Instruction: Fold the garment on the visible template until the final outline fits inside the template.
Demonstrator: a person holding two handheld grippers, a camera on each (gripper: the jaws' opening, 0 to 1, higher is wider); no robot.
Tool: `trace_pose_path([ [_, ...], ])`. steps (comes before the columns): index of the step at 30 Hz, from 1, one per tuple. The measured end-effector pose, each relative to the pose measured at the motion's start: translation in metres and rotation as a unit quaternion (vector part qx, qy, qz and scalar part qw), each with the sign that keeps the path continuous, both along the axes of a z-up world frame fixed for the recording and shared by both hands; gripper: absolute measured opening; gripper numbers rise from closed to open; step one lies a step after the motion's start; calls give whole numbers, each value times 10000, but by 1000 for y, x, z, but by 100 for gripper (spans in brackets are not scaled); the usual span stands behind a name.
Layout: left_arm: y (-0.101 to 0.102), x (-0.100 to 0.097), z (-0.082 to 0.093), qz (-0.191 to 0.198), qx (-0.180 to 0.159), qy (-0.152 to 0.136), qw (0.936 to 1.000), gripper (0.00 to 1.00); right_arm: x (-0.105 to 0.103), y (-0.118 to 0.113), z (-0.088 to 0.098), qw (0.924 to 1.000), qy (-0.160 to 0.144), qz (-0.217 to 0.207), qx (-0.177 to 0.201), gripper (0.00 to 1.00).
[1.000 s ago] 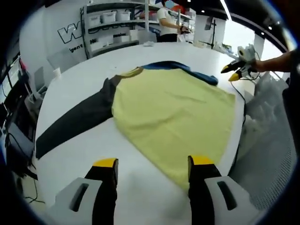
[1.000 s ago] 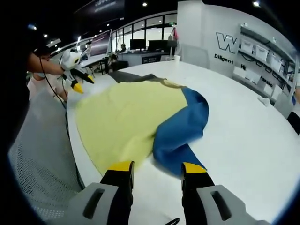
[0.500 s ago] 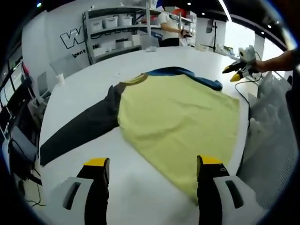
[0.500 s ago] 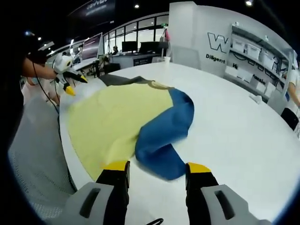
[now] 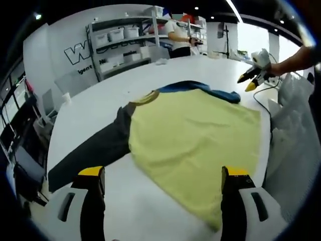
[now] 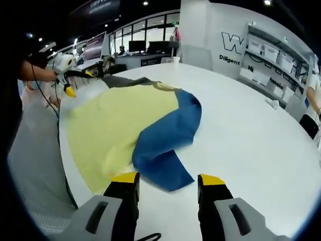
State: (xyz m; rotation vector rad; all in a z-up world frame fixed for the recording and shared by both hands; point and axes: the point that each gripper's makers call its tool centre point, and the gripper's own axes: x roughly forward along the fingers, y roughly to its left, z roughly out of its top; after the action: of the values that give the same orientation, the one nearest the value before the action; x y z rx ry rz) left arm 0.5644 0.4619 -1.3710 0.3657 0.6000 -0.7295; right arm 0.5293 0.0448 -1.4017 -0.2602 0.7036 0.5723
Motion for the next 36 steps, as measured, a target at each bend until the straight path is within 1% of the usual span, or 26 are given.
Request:
trace_pose_path([
  [6,-4,1,0,-19,-21,10,10000,99,11,-11,-8,9996,101,-244,93,37],
  [10,-6,1,0,-26,-47,32,10000,99,16,-15,-13,9994,160,-293,97,29],
  [14,-8,1,-1,-48,-48,40,10000,99,19,-15,-22,9986,308,-366,212,21],
  [18,-9,1,-2,-56,-56,64,9999,99,21,-17,-31,9976,450,-471,244,18],
  [21,-10,0,-1,-61,-63,65,9999,98,22,-19,-37,9973,529,-480,180,17],
  [26,-10,0,-2,-55,-70,87,9999,98,24,-21,-44,9963,622,-547,220,16],
  [28,-9,-1,-2,-42,-81,103,9999,98,23,-20,-47,9954,725,-578,252,13],
  [30,-10,-1,-2,-46,-106,110,9999,98,25,-17,-44,9956,688,-567,294,9],
  [32,-11,-3,-1,-53,-135,125,9998,99,25,-17,-44,9951,751,-566,311,6],
  [34,-16,-6,1,-98,-301,177,9993,99,25,-18,-45,9959,741,-469,199,3],
  [35,-16,-7,1,-111,-303,195,9993,99,22,-18,-46,9956,812,-437,149,0],
  [36,-16,-7,0,-125,-295,197,9993,99,21,-17,-46,9956,826,-416,133,0],
])
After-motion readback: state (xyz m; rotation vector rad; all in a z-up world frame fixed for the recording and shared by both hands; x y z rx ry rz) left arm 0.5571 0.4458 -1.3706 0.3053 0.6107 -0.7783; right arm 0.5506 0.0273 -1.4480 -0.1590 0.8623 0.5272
